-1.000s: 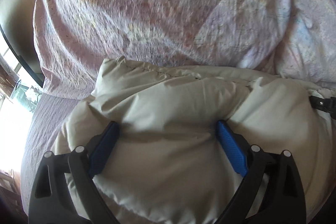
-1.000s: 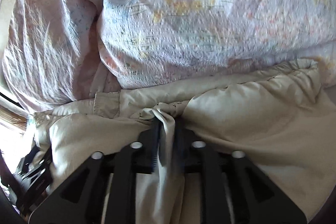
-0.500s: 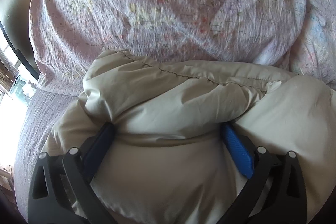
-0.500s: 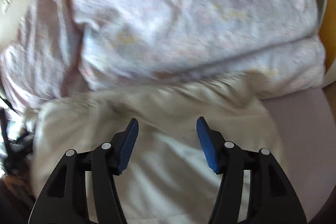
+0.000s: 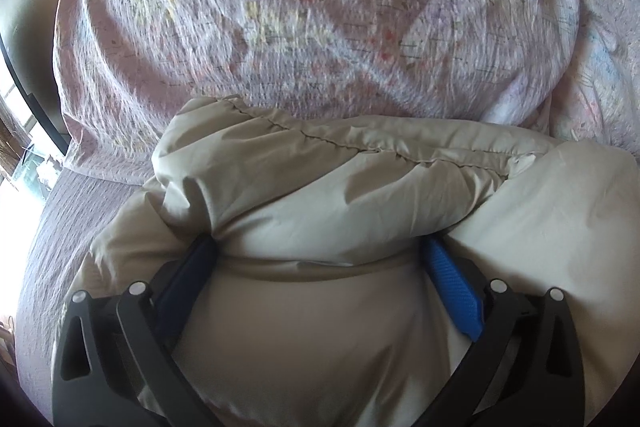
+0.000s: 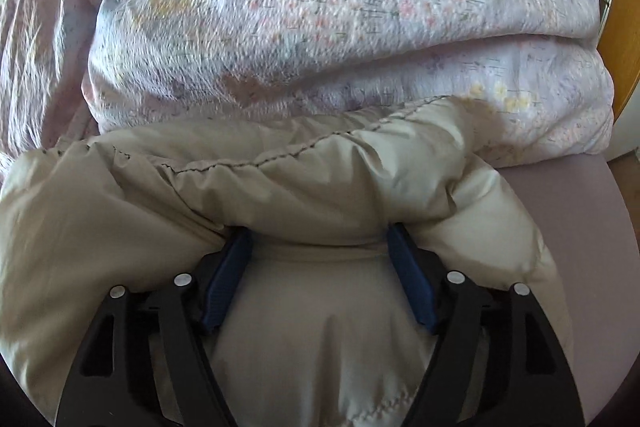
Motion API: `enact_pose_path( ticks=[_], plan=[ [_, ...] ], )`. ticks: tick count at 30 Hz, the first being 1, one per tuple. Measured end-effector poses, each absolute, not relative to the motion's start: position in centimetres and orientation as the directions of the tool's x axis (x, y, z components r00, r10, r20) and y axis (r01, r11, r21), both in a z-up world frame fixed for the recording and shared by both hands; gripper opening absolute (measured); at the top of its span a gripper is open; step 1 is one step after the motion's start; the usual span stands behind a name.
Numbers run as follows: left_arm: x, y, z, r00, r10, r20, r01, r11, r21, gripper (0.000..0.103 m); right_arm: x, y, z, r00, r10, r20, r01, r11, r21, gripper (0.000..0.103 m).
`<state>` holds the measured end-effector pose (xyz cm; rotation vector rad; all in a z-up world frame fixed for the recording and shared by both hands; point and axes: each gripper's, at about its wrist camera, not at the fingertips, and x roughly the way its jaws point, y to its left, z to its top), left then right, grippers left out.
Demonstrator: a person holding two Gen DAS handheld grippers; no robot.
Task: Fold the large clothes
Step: 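Press the folded jacket flat with both grippers near the collar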
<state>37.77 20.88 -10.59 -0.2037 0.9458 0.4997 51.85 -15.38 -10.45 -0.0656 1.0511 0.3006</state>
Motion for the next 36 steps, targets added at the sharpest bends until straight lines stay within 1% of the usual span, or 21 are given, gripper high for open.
enact_pose_path(
  ticks=[11, 18, 36],
  plan=[
    [37.2, 20.7, -11.2, 0.528, 0.342, -0.778, -0.505, 0.862, 0.037, 0.101, 51.6, -14.2, -11.6, 0.530, 0.222, -0.818, -0.278, 0.957, 0.080, 0.077],
    [36.8, 20.3, -11.6, 0.551, 0.352, -0.756, -0.511, 0.859, 0.028, 0.101, 51.1, -14.2, -11.6, 0.536, 0.230, -0.813, -0.275, 0.957, 0.089, 0.077],
    [36.8, 20.6, -11.6, 0.570, 0.351, -0.743, -0.510, 0.860, 0.015, 0.101, 51.3, -14.4, -11.5, 0.540, 0.229, -0.810, -0.275, 0.957, 0.088, 0.077]
  ],
)
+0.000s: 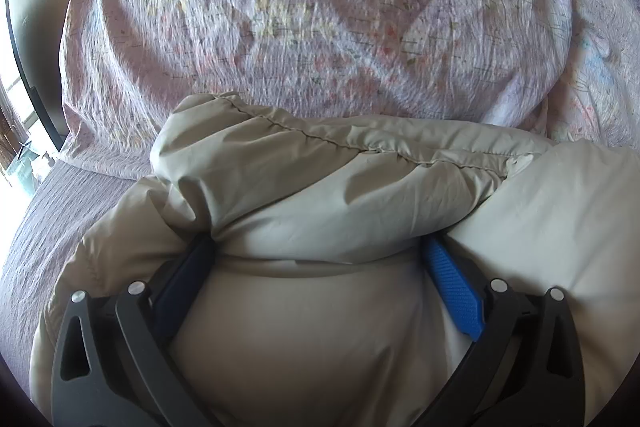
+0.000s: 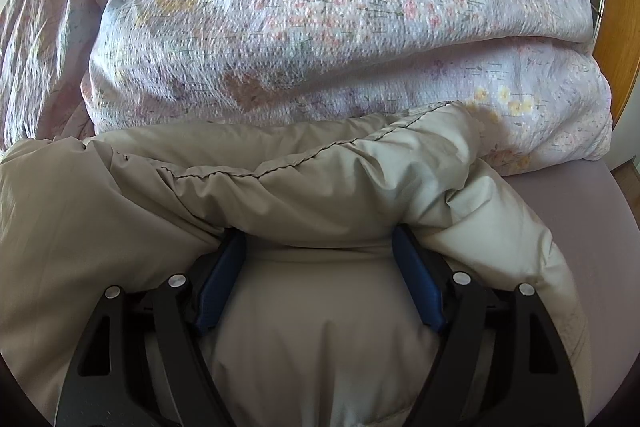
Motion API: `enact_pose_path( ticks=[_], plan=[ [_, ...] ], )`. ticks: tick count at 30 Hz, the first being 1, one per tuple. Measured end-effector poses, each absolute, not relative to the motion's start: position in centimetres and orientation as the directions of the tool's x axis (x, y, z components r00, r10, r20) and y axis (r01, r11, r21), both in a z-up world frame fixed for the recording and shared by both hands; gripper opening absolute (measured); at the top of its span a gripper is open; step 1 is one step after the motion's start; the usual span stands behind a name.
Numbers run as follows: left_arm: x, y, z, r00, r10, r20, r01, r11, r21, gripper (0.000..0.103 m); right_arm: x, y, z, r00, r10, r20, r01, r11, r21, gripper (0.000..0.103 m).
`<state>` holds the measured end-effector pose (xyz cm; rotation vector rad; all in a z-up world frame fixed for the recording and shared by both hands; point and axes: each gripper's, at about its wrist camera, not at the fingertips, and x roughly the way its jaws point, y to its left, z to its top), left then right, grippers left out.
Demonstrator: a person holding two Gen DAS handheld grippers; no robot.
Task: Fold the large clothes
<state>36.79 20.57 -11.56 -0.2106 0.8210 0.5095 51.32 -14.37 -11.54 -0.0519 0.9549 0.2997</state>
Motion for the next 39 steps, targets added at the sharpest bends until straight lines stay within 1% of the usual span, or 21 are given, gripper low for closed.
enact_pose_path(
  ticks=[12, 15, 20, 25, 27, 29, 30, 31, 32, 33, 36, 39],
  plan=[
    [36.6, 20.6, -11.6, 0.566, 0.357, -0.743, -0.511, 0.859, 0.023, 0.101, 51.4, -14.6, -11.5, 0.528, 0.229, -0.818, -0.275, 0.957, 0.090, 0.078],
    [36.8, 20.7, -11.1, 0.553, 0.350, -0.756, -0.507, 0.861, 0.028, 0.101, 52.1, -14.7, -11.2, 0.499, 0.225, -0.837, -0.276, 0.957, 0.092, 0.078],
    [35.8, 20.9, -10.0, 0.496, 0.342, -0.798, -0.508, 0.860, 0.053, 0.101, 53.2, -15.6, -9.8, 0.396, 0.207, -0.895, -0.278, 0.956, 0.098, 0.079],
    [32.6, 21.2, -7.7, 0.493, 0.345, -0.799, -0.502, 0.862, 0.062, 0.101, 52.7, -20.2, -7.1, 0.416, 0.213, -0.884, -0.187, 0.971, 0.146, 0.080],
    [31.0, 21.7, -6.6, 0.499, 0.345, -0.795, -0.505, 0.861, 0.056, 0.101, 52.5, -22.6, -6.5, 0.409, 0.213, -0.887, -0.134, 0.976, 0.173, 0.082],
    [29.5, 22.2, -5.9, 0.484, 0.377, -0.789, -0.528, 0.845, 0.080, 0.101, 52.2, -25.2, -6.1, 0.392, 0.254, -0.884, -0.097, 0.967, 0.235, 0.082],
    [28.7, 22.7, -5.6, 0.477, 0.382, -0.791, -0.539, 0.838, 0.079, 0.101, 52.1, -25.8, -6.0, 0.387, 0.257, -0.885, -0.085, 0.966, 0.244, 0.084],
    [27.5, 23.1, -5.5, 0.471, 0.377, -0.797, -0.550, 0.832, 0.069, 0.101, 51.9, -26.7, -5.8, 0.383, 0.220, -0.897, -0.054, 0.975, 0.216, 0.087],
    [26.8, 23.6, -5.4, 0.464, 0.375, -0.802, -0.560, 0.826, 0.062, 0.101, 51.8, -27.5, -5.8, 0.377, 0.195, -0.905, -0.030, 0.980, 0.198, 0.089],
    [26.4, 24.1, -5.3, 0.456, 0.376, -0.807, -0.569, 0.820, 0.060, 0.101, 51.7, -28.3, -5.8, 0.371, 0.199, -0.907, -0.015, 0.978, 0.209, 0.089],
    [24.7, 25.4, -5.7, 0.427, 0.368, -0.826, -0.597, 0.801, 0.048, 0.101, 50.7, -31.0, -6.8, 0.315, 0.245, -0.917, 0.071, 0.957, 0.280, 0.089],
    [23.2, 26.1, -6.3, 0.406, 0.328, -0.853, -0.614, 0.789, 0.012, 0.101, 50.2, -32.8, -8.3, 0.251, 0.310, -0.917, 0.145, 0.925, 0.352, 0.089]
  ],
)
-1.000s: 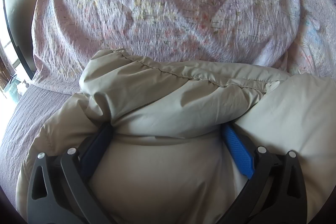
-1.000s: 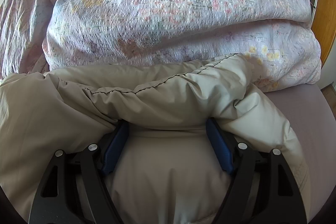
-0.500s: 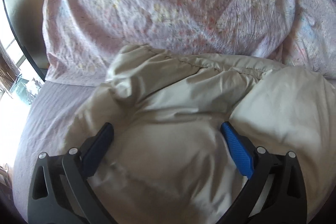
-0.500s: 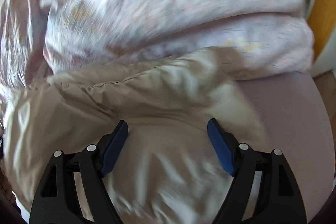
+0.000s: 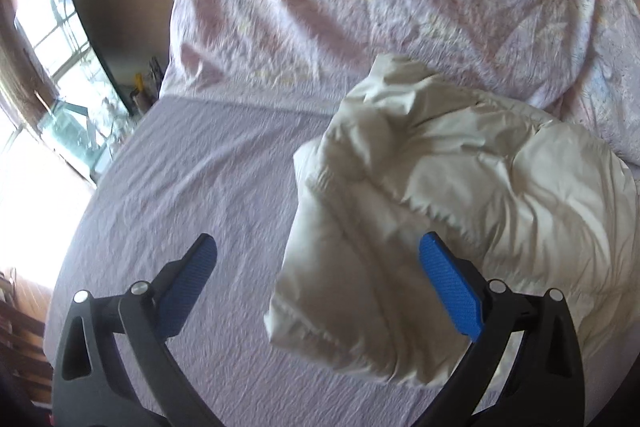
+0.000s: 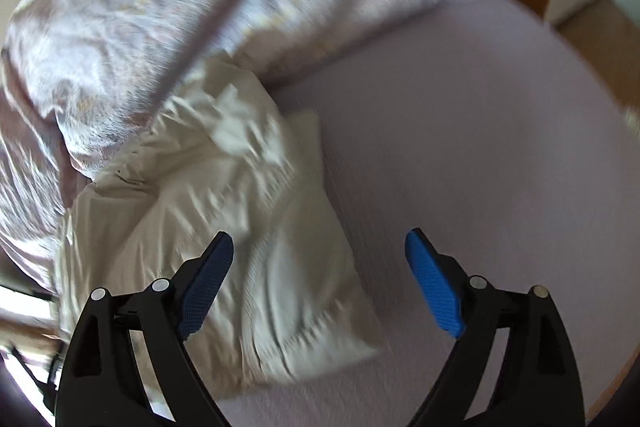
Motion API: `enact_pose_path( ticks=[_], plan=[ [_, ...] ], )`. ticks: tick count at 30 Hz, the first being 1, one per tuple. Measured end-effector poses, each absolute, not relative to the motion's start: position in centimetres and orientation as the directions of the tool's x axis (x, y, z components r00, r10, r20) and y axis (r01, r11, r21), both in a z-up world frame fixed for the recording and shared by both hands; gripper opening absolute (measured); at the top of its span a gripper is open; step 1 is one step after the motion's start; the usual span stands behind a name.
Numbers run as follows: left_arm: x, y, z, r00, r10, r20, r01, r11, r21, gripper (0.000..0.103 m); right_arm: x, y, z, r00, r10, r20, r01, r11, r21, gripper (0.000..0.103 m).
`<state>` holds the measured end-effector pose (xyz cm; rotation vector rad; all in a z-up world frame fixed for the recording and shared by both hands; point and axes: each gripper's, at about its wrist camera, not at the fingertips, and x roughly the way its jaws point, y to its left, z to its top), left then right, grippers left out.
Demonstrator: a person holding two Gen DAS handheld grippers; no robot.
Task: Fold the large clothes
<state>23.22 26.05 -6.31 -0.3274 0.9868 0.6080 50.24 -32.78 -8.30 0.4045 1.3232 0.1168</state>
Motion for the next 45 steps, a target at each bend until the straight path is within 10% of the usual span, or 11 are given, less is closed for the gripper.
enact_pose_path(
  ticks=[10, 23, 45],
  plan=[
    [21.3, 26.0, -9.3, 0.393, 0.182, -0.901, -0.654, 0.744, -0.135, 0.098, 47.3, -34.7, -12.5, 0.162, 0.497, -0.853, 0.318, 0.792, 0.521, 0.089],
    [21.0, 25.6, -8.6, 0.494, 0.104, -0.863, -0.668, 0.681, -0.299, 0.033, 43.5, -31.5, -9.4, 0.270, 0.488, -0.830, 0.308, 0.773, 0.555, 0.031],
    [12.3, 25.8, -5.2, 0.511, 0.136, -0.849, -0.604, 0.759, -0.242, 0.028, 37.2, -28.3, -6.9, 0.213, 0.579, -0.787, 0.200, 0.762, 0.616, 0.025]
  ],
)
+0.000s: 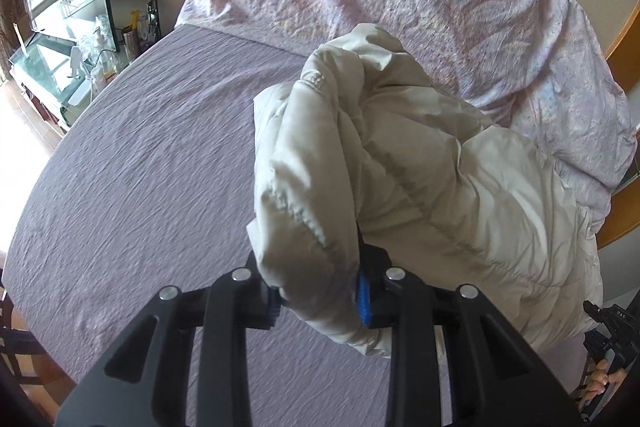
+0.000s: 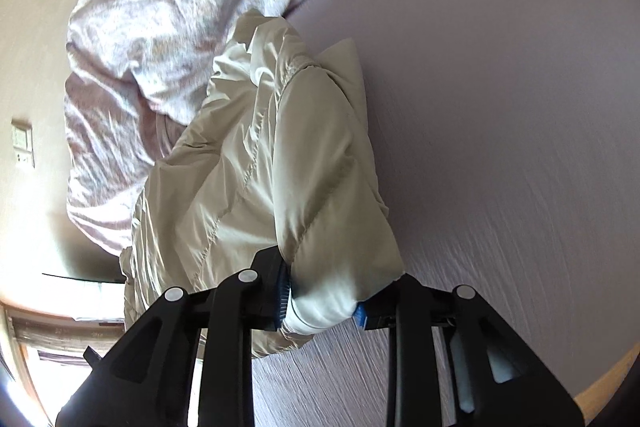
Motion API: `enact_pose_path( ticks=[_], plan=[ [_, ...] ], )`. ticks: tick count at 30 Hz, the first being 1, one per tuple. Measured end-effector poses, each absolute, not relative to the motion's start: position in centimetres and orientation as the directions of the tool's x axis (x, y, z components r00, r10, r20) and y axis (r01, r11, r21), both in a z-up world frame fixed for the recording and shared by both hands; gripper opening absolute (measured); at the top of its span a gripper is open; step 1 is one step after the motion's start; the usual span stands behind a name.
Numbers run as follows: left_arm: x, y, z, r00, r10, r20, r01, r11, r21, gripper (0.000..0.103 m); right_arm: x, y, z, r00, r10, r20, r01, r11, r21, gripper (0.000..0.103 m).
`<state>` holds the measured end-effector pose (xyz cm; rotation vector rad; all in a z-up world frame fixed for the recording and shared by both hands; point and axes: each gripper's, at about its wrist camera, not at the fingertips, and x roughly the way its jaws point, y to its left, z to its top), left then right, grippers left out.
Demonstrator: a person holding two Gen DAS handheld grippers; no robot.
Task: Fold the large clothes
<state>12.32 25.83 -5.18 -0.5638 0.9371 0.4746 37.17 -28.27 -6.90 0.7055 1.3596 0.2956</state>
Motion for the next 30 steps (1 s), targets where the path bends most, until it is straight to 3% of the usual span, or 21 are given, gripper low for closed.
enact_pose_path(
  ticks=[10, 12, 16, 21, 23, 30],
  plan=[
    [6.7, 25.3, -5.5, 0.485, 0.140, -0.863, -0.632, 0.739, -0.235, 0.029, 31.6, -30.0, -7.4, 0.181, 0.606, -0.775, 0.198, 0.749, 0.632, 0.025],
    [6.4, 25.3, -5.9, 0.470, 0.144, -0.871, -0.640, 0.735, -0.224, 0.031, 31.5, -29.7, -7.1, 0.183, 0.598, -0.781, 0.180, 0.760, 0.624, 0.029],
    [6.4, 25.4, -6.4, 0.443, 0.162, -0.881, -0.668, 0.715, -0.204, 0.043, 31.8, -29.3, -5.8, 0.182, 0.505, -0.843, 0.151, 0.833, 0.532, 0.043],
    [6.7, 25.6, -7.0, 0.398, 0.190, -0.897, -0.693, 0.703, -0.159, 0.069, 32.1, -29.7, -3.3, 0.286, 0.321, -0.903, 0.127, 0.921, 0.367, 0.065],
    [6.7, 25.7, -7.2, 0.387, 0.191, -0.902, -0.701, 0.697, -0.153, 0.079, 32.3, -29.7, -2.4, 0.320, 0.278, -0.906, 0.111, 0.939, 0.327, 0.065],
    [7.0, 26.2, -8.0, 0.385, 0.160, -0.909, -0.707, 0.685, -0.179, 0.090, 32.4, -22.5, 0.4, 0.350, 0.374, -0.859, -0.111, 0.927, 0.358, 0.064]
  ],
)
